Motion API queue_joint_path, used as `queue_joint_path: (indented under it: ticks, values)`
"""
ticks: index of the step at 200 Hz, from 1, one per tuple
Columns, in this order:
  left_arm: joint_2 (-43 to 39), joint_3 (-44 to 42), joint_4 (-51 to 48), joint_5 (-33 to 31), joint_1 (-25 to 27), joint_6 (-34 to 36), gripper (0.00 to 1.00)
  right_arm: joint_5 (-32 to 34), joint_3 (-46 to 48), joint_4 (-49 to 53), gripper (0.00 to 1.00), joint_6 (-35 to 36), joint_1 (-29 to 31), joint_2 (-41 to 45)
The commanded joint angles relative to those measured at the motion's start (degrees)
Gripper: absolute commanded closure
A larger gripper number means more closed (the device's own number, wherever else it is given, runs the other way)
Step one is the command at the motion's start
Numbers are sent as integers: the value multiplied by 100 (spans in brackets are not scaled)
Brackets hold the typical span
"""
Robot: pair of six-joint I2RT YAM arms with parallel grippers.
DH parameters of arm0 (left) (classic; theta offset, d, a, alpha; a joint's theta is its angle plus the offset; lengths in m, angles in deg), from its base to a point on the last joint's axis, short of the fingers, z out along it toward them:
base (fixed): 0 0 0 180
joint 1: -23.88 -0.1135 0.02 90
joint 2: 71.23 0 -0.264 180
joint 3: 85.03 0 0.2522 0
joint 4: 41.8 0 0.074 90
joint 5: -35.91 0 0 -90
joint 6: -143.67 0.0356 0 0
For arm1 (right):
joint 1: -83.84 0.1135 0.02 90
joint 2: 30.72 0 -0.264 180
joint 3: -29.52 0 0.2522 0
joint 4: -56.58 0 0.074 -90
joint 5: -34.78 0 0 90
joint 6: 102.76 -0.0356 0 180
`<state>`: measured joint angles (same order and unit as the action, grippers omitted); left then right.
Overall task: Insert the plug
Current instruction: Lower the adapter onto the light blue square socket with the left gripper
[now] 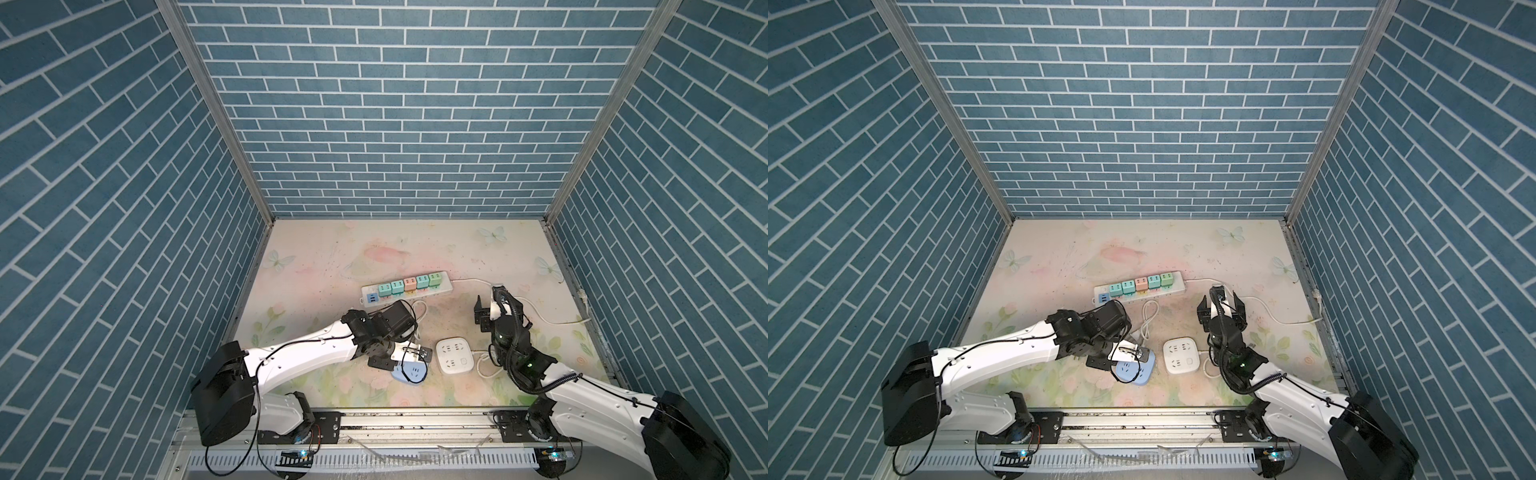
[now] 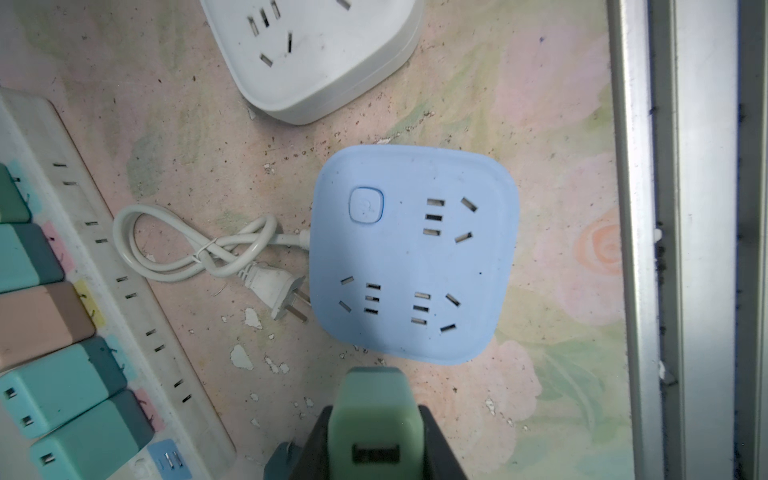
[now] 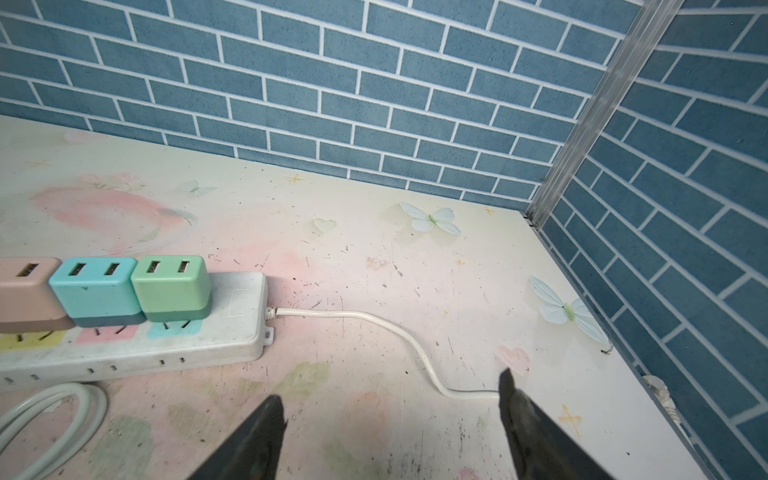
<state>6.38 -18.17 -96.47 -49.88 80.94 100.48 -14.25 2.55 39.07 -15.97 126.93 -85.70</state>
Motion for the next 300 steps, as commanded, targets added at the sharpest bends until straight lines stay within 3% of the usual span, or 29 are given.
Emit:
queue_joint_path:
  ticks: [1,35,85,300]
  values:
    - [5,157,84,487,-28,-123,100,20,21,-29,17,-128,-23,-29]
    - [-272,-78,590,1070,-28,-95,100,16,29,-40,17,-130,-25,-31]
    - [-227,-209,982,1452,-26,-36,100,40,-6,-92,17,-111,-24,-138]
    - [187,-234,1040,1768,43,39,100,-17,-3,-73,18,-113,-38,-131]
